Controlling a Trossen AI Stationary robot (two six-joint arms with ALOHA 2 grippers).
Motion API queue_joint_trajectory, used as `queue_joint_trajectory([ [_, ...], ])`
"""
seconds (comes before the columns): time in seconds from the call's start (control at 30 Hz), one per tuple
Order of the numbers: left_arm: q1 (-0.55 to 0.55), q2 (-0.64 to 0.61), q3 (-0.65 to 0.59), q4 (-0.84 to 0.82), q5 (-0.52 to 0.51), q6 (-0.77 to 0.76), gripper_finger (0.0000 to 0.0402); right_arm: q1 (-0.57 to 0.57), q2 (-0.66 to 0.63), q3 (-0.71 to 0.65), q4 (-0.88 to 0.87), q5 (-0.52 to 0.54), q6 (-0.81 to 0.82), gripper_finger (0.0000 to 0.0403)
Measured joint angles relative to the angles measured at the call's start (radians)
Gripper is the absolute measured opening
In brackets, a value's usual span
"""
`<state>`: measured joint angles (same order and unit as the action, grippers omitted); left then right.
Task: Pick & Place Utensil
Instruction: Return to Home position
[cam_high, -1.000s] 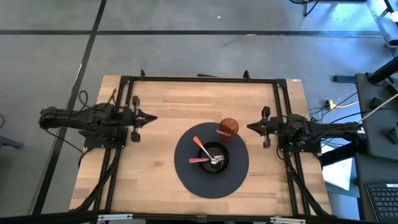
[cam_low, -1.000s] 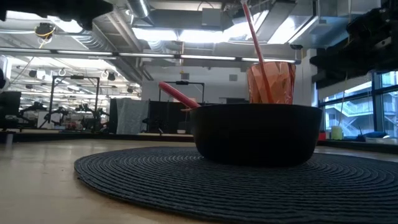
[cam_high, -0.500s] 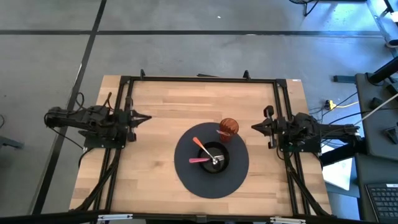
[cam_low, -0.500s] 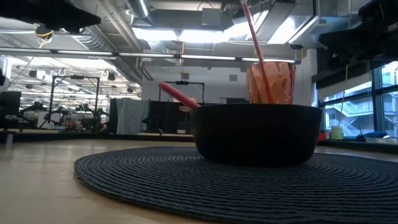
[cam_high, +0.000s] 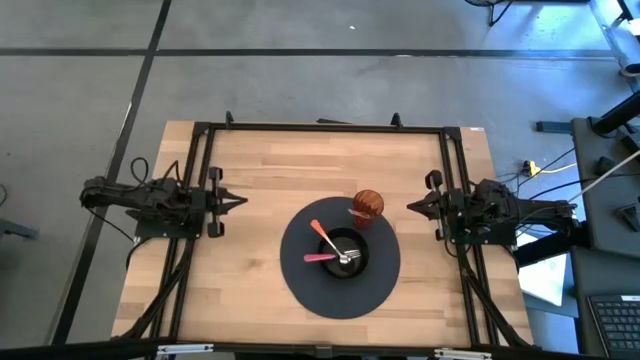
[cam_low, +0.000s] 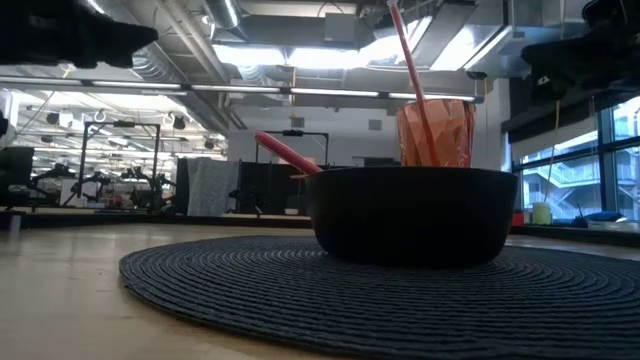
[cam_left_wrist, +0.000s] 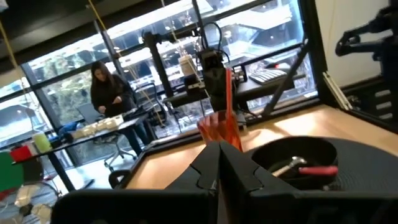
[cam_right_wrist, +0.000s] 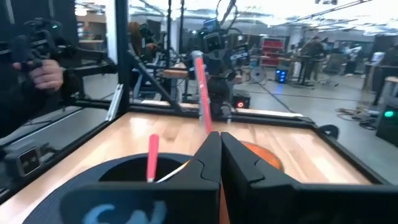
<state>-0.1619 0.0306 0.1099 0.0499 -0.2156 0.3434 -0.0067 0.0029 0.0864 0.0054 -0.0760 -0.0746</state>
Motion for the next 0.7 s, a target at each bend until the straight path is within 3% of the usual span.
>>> queue_joint_trajectory([
  [0.3,0.050,-0.030,-0.102,0.069,0.020,-0.012,0.0002,0.000,0.000,0.000,-0.025,-0.006,-0.002,0.0004],
  [0.7,0.211,-0.028,-0.101,-0.027,0.147,-0.072,0.0002,0.000,0.000,-0.007,-0.022,-0.007,0.029,0.0008],
])
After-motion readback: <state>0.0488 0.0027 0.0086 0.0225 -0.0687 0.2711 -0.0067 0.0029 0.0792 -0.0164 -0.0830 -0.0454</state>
